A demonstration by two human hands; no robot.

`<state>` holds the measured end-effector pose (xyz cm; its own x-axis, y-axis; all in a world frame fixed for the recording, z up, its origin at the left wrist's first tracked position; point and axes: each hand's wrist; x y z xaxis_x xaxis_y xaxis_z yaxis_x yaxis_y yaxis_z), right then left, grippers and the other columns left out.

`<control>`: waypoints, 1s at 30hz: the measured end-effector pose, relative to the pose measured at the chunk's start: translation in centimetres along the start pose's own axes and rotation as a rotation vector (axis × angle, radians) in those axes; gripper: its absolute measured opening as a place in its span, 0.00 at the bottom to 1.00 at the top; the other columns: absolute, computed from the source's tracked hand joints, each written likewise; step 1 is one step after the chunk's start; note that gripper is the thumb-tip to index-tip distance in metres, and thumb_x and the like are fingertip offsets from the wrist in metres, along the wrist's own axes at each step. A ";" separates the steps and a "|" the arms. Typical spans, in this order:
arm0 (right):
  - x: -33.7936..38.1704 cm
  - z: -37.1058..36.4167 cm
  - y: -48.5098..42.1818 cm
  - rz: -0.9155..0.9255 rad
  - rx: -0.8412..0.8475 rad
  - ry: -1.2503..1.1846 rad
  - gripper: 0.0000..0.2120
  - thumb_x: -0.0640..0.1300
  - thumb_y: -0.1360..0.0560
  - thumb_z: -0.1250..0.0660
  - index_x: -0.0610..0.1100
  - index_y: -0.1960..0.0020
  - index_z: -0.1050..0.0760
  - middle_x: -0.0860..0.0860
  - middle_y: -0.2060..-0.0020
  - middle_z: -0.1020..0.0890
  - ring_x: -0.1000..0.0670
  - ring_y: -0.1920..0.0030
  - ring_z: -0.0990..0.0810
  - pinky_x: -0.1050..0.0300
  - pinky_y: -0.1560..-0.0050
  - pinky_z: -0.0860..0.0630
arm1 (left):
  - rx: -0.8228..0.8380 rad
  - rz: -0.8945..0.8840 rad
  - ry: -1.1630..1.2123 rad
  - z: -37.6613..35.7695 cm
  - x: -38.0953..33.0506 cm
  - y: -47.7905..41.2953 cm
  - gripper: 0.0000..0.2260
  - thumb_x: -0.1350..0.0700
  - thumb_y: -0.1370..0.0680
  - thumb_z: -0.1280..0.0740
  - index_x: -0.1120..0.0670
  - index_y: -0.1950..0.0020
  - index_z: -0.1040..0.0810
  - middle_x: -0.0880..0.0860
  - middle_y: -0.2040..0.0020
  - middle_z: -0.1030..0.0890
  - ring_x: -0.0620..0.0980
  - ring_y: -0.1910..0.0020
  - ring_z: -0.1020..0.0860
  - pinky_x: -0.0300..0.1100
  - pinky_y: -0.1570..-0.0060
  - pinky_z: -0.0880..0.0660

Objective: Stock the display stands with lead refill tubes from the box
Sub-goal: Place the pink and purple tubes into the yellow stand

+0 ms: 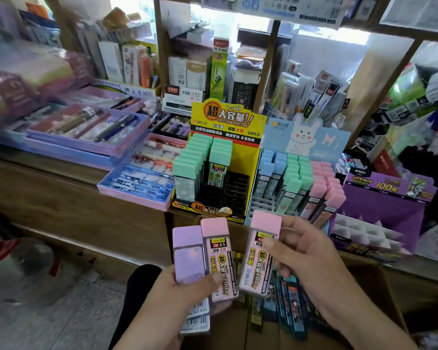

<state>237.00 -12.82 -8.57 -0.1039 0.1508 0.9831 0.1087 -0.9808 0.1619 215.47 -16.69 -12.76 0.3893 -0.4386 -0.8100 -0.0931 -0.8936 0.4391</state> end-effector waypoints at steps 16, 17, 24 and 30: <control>4.5 0.2 -6.2 0.443 -0.115 0.364 0.07 0.40 0.18 0.32 0.51 0.45 0.21 0.48 0.59 0.16 0.53 0.64 0.16 0.60 0.65 0.19 | -0.009 -0.112 0.089 1.4 -0.6 -2.3 0.19 0.63 0.34 0.24 0.61 0.43 0.18 0.64 0.49 0.14 0.65 0.52 0.15 0.53 0.59 0.16; 4.7 0.3 -6.7 0.458 -0.111 0.391 0.09 0.39 0.18 0.33 0.52 0.43 0.21 0.50 0.59 0.16 0.52 0.63 0.16 0.57 0.63 0.18 | -0.008 -0.108 0.092 1.4 -0.6 -2.2 0.20 0.63 0.34 0.24 0.62 0.42 0.19 0.64 0.50 0.14 0.65 0.52 0.15 0.53 0.60 0.16; 6.1 0.0 -10.1 0.509 -0.104 0.487 0.12 0.39 0.19 0.31 0.58 0.51 0.21 0.53 0.59 0.15 0.50 0.60 0.14 0.46 0.56 0.14 | -0.009 -0.096 0.121 1.5 -0.7 -2.3 0.20 0.62 0.35 0.24 0.61 0.43 0.18 0.64 0.50 0.14 0.64 0.52 0.14 0.53 0.59 0.16; 6.3 -1.3 -12.2 0.520 -0.110 0.541 0.13 0.41 0.20 0.29 0.60 0.53 0.19 0.52 0.61 0.13 0.52 0.60 0.13 0.43 0.52 0.15 | -0.025 -0.089 0.142 1.7 -0.6 -2.4 0.19 0.63 0.33 0.23 0.61 0.43 0.18 0.64 0.49 0.14 0.65 0.51 0.15 0.55 0.57 0.16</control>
<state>233.70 -0.04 -4.48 -0.5395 -0.3888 0.7468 0.1801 -0.9197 -0.3488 213.96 -14.42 -14.00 0.5206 -0.3382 -0.7839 -0.0300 -0.9249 0.3791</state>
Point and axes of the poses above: each hand's wrist, its own y-axis away from the middle knuckle, its own z-axis out of the back of the hand, x = y × z
